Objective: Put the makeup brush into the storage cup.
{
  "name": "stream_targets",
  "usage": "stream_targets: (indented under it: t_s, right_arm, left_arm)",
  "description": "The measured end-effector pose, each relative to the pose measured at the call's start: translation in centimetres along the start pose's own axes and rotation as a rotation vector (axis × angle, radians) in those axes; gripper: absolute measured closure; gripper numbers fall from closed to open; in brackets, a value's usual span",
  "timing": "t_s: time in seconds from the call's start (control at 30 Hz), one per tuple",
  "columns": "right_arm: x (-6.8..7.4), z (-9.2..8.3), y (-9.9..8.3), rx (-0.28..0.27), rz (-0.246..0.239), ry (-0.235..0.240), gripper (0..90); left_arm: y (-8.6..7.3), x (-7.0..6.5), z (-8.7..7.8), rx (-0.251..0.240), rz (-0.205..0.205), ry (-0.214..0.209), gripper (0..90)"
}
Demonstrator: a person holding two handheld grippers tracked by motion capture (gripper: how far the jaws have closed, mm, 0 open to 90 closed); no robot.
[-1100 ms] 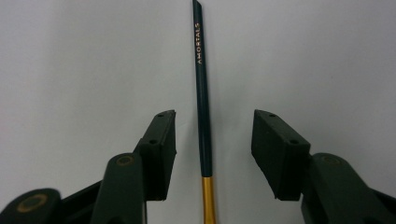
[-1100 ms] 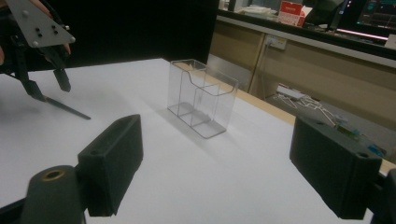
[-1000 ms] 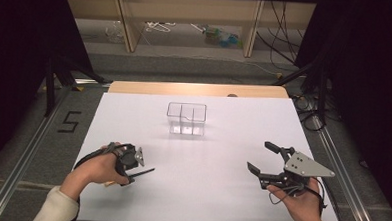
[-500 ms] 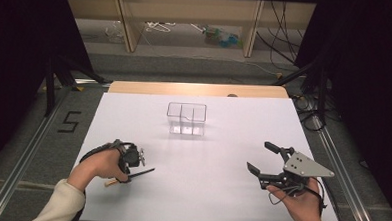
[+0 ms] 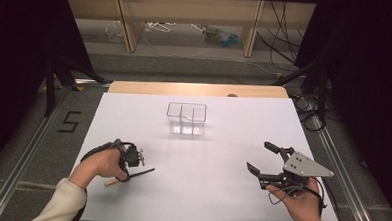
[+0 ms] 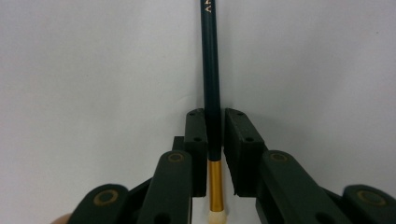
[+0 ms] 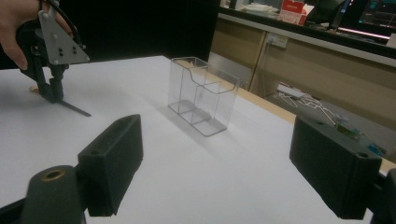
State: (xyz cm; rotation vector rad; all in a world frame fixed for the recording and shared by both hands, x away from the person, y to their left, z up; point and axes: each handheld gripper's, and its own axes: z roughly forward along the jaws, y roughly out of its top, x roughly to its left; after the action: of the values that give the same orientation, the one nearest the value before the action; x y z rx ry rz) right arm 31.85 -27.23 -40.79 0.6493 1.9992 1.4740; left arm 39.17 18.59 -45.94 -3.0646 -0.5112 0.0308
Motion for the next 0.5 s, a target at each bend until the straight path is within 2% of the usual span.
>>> stream_targets:
  t_s: [0.13,0.37,0.5]
  right_arm:
    - [-0.04,-0.04,0.01,0.009,-0.006,0.007,18.4]
    - [-0.06,0.01,-0.01,0.001,-0.009,0.003,18.4]
    - [-0.03,0.02,-0.03,0.008,-0.002,0.005,18.5]
  left_arm:
    - [0.38,-0.38,0.11,0.011,0.012,0.032,82.2]
    - [0.52,-0.55,0.12,0.025,0.001,0.029,82.7]
    - [0.62,-0.53,0.1,0.027,0.02,0.044,83.0]
